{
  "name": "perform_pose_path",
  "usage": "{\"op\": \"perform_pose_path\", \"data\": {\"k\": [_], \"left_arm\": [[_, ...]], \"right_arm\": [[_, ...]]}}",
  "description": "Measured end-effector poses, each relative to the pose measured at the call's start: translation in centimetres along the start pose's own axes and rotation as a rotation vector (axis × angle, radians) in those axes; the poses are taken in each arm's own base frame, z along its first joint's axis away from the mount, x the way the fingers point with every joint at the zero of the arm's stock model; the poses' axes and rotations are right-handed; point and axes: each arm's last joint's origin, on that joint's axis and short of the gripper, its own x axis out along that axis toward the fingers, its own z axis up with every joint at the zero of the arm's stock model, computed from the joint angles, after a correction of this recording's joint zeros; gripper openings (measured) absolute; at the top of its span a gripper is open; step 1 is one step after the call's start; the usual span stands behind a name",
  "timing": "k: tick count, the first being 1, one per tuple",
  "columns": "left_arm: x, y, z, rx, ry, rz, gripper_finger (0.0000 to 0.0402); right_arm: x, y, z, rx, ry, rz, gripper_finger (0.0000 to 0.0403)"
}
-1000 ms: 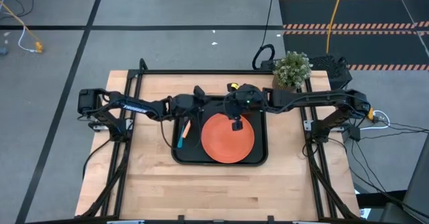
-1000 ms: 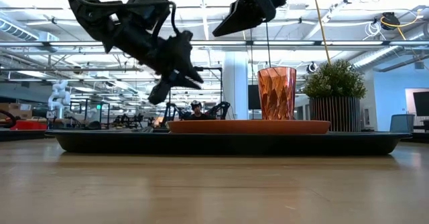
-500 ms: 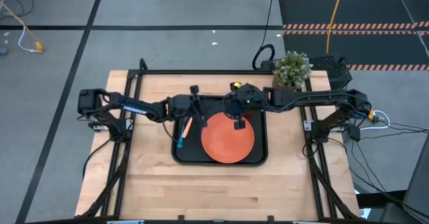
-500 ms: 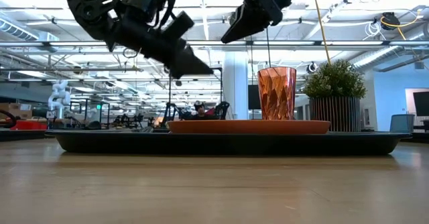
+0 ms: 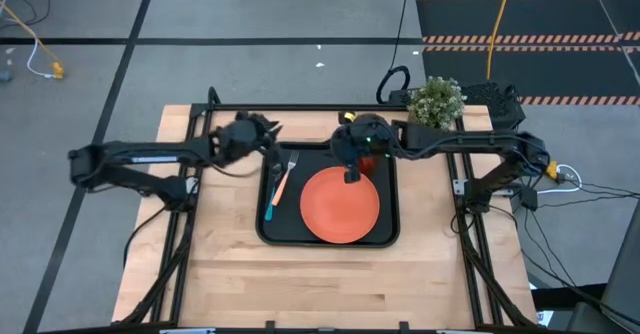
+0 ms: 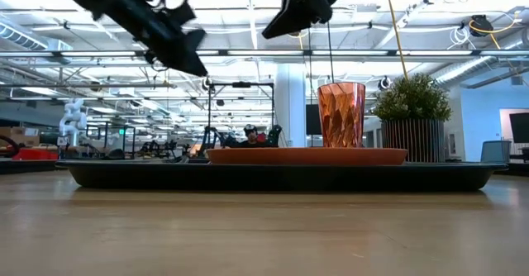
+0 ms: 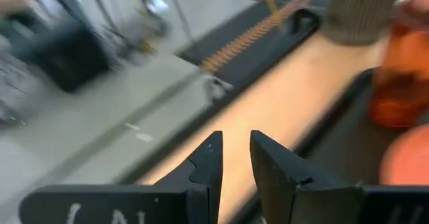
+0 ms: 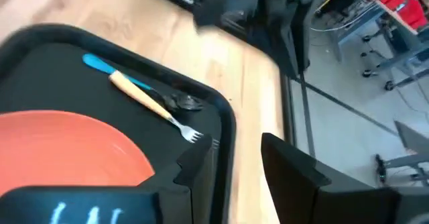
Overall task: Pick and place plate/cup/fork/spoon on tray
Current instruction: Adjust the orange fork on the black serving tray
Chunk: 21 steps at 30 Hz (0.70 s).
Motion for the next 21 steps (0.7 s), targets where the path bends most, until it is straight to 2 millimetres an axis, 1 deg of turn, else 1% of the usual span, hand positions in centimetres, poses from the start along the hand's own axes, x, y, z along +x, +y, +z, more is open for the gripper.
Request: {"op": "perform_pose_path", "data": {"k": [1,3,5,7,11,13,15,17,19,21], "left_arm": [[-0.5,0.7,0.1,-0.047,0.015,-0.047,0.0081],[-1.5,1.7,0.2,-0.111,0.052,-0.140,0.0081],[-2.2,2.0,0.0,-0.125,0.082,-0.207,0.0081],[-2.7,1.8,-0.4,-0.133,0.136,-0.228,0.0081],[-2.5,0.7,-2.6,-0.129,0.346,-0.252,0.0081],[-2.5,0.4,-3.4,-0.179,0.477,-0.277,0.0081],[-2.6,0.3,-3.5,-0.228,0.601,-0.288,0.0081],[-2.9,0.0,-3.2,-0.231,0.720,-0.269,0.0081],[-3.0,-0.3,-2.3,-0.198,0.765,-0.247,0.0081],[-3.0,-1.0,-1.0,-0.144,0.749,-0.259,0.0081]], "right_arm": [[0.4,-0.1,0.1,-0.006,-0.010,0.010,0.0118],[0.8,-0.6,0.5,-0.003,-0.089,0.024,0.0118],[1.0,-0.8,0.6,-0.003,-0.132,0.056,0.0118],[1.3,-1.0,1.0,-0.014,-0.181,0.041,0.0118],[1.4,-1.3,0.6,-0.040,-0.169,0.032,0.0118],[1.4,-1.7,0.3,-0.019,-0.158,0.024,0.0118],[1.7,-1.9,-0.7,0.014,-0.132,0.024,0.0118],[2.2,-2.0,-2.2,0.031,-0.087,0.026,0.0118],[2.7,-2.2,-3.7,0.021,-0.064,0.010,0.0118],[2.9,-3.0,-4.8,0.021,-0.071,-0.033,0.0118]]}}
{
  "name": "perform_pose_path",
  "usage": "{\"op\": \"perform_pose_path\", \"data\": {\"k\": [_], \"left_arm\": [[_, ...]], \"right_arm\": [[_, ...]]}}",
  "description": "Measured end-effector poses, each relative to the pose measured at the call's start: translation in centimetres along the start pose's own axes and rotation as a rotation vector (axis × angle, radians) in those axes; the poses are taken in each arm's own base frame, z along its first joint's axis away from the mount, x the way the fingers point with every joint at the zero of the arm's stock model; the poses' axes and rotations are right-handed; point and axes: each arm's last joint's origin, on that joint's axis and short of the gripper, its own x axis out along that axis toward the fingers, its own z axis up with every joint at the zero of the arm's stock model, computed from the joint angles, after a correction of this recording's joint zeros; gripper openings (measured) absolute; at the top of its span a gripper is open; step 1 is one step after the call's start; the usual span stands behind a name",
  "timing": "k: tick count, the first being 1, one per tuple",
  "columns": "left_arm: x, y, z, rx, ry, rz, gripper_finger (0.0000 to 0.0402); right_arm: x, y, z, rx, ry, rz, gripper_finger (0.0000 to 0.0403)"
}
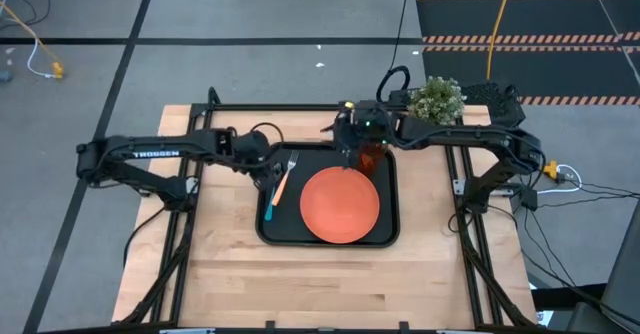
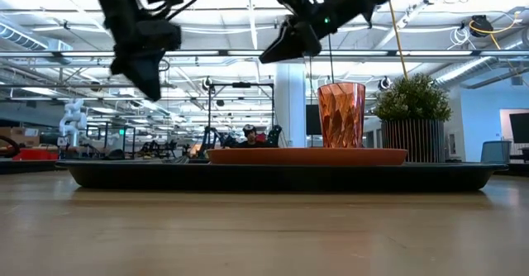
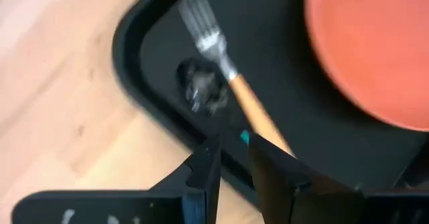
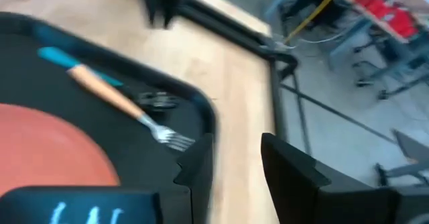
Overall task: Pick and place plate/cup/fork/spoon on tray
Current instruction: Adjust the orange fork on the black serving tray
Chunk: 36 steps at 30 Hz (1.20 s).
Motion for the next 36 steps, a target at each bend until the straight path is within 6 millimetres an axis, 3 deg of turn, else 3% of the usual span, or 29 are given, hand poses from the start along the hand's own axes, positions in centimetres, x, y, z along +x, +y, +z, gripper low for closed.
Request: {"op": "perform_pose_path", "data": {"k": [4,9,17,25,36], "left_arm": [[-0.1,-1.9,1.4,0.035,0.018,-0.042,0.0081],[2.1,-2.9,1.9,-0.182,0.211,-0.015,0.0081],[6.3,-3.6,2.2,-0.303,0.327,0.014,0.0081],[7.9,-4.4,2.7,-0.387,0.286,-0.002,0.0081],[9.9,-4.4,1.7,-0.427,0.344,0.135,0.0081]], "right_arm": [[0.0,-1.8,-2.4,0.117,-0.046,-0.053,0.0118],[-0.6,-2.6,-5.1,0.216,-0.134,-0.095,0.0118],[-5.2,-2.0,-6.3,0.078,-0.338,-0.291,0.0118],[-10.1,-2.2,-7.2,0.031,-0.473,-0.482,0.0118],[-12.8,-1.9,-7.2,0.095,-0.525,-0.481,0.0118]]}}
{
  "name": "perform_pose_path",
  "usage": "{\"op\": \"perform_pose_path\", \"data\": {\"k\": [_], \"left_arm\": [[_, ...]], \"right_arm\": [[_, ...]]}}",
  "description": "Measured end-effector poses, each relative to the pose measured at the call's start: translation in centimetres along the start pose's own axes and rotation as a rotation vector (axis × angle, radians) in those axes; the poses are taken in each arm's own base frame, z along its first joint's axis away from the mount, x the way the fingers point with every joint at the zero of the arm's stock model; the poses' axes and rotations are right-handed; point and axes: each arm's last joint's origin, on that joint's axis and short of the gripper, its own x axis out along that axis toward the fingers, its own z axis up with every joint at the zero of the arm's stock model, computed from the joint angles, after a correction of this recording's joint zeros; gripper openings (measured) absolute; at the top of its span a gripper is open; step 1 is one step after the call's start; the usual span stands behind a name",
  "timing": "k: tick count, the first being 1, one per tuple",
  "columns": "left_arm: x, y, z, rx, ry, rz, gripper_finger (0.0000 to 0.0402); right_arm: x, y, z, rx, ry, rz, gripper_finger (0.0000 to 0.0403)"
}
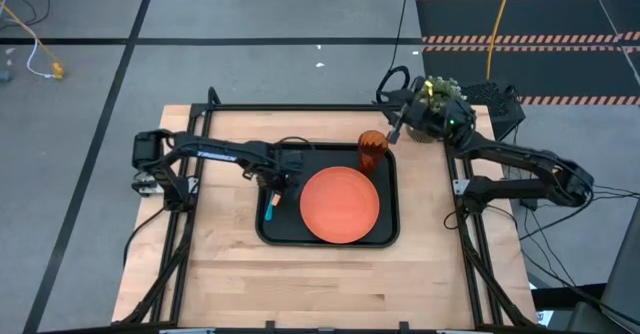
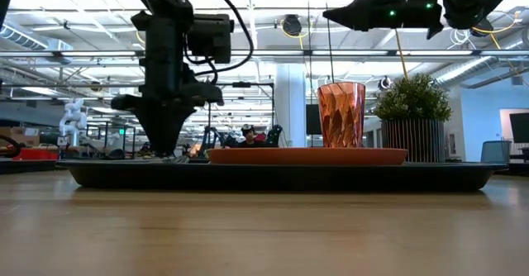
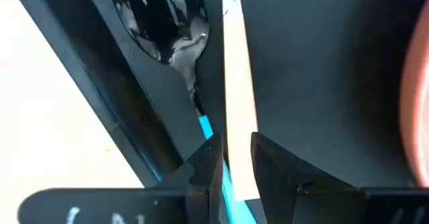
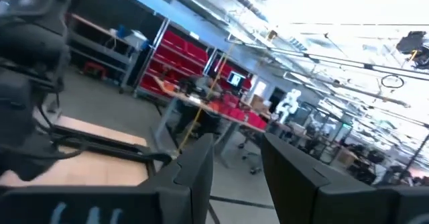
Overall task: Pick and place plate/cup/fork/spoon on tray
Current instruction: Adjust the orange fork on the black serving tray
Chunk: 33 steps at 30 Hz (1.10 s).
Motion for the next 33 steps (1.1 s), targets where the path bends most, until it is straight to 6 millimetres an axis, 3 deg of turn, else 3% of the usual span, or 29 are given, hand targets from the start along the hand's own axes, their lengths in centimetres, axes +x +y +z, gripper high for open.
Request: {"op": "perform_pose_path", "data": {"k": [7,17,33], "left_arm": [[0.0,-0.7,-0.1,-0.015,-0.029,-0.043,0.0081],[2.0,-1.3,-0.4,-0.024,0.005,0.008,0.0082],[1.9,-1.2,-0.3,-0.017,0.006,0.011,0.0081]], "right_arm": [[-1.6,0.1,0.9,0.019,-0.018,0.010,0.0118],[-4.1,0.1,2.4,0.009,-0.068,-0.012,0.0118],[-4.1,0.0,2.7,-0.012,-0.087,-0.021,0.0118]]}}
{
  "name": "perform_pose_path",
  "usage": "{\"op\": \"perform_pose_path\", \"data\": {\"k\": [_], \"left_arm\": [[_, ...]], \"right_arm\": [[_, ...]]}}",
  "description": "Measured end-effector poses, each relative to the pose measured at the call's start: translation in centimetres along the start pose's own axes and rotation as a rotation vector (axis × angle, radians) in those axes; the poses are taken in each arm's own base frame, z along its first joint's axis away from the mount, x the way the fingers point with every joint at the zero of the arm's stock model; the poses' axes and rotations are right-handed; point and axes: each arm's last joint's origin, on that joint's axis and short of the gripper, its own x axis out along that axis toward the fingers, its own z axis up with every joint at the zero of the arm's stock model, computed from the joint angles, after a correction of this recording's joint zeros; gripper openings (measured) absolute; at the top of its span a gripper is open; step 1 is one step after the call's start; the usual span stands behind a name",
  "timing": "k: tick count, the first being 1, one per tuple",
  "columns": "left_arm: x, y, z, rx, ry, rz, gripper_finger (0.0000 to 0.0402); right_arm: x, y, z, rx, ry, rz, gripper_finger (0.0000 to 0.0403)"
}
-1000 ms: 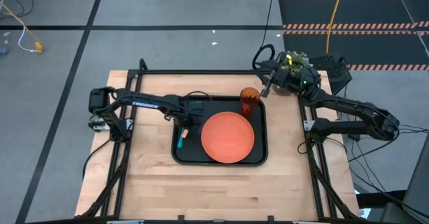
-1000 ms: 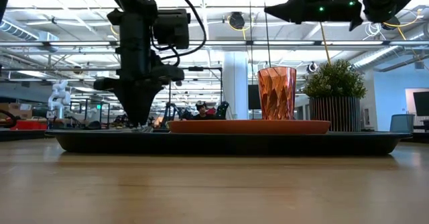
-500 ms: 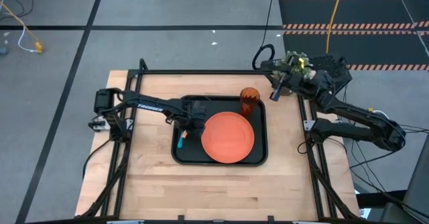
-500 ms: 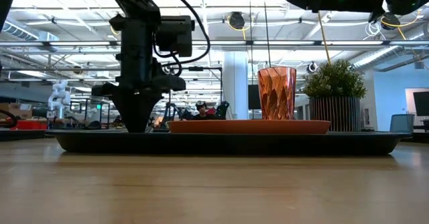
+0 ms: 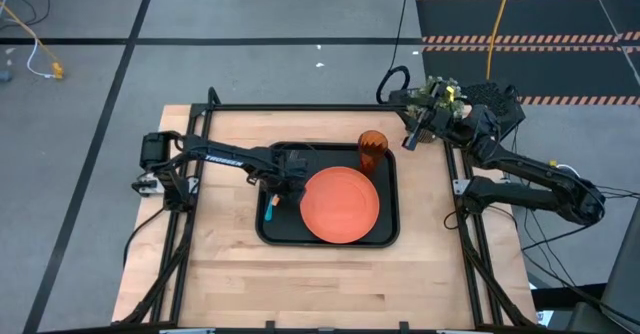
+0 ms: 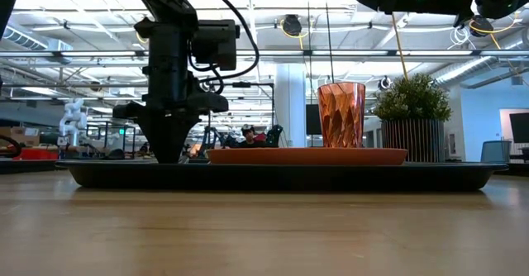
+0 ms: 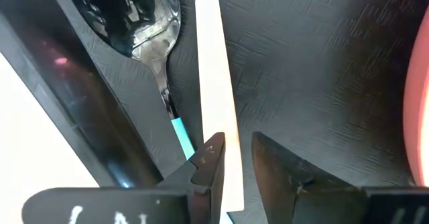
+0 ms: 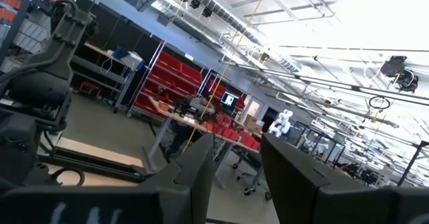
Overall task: Pick and place plate/cup/fork/spoon on tray
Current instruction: Adjust the orange fork on the black serving tray
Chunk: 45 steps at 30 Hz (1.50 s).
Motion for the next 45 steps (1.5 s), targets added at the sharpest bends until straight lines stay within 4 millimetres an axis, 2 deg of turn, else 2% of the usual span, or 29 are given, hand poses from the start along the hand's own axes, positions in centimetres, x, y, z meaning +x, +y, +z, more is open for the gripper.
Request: {"op": "perform_pose_path", "data": {"k": [9,13,17,31,38,45], "left_arm": [[-0.2,-0.2,0.1,0.027,-0.006,0.003,0.0081],[-1.5,-1.1,0.7,0.059,-0.054,-0.014,0.0081],[-2.0,-0.9,0.8,0.069,-0.076,0.039,0.0081],[-0.2,0.1,0.1,0.049,-0.055,0.059,0.0083],[-0.1,-0.6,0.2,0.091,-0.073,-0.019,0.0084],[-0.1,-0.6,0.0,0.092,-0.069,-0.017,0.0084]], "right_arm": [[0.5,0.0,-0.4,-0.015,-0.004,-0.002,0.0118],[0.5,0.0,-0.4,-0.017,-0.009,-0.004,0.0118],[0.5,0.0,-0.4,-0.017,-0.009,-0.003,0.0118],[0.5,0.0,-0.4,-0.014,-0.009,-0.003,0.0118],[0.5,0.0,-0.4,-0.016,-0.009,-0.003,0.0118],[0.5,0.0,-0.4,-0.016,-0.010,-0.002,0.0118]]}}
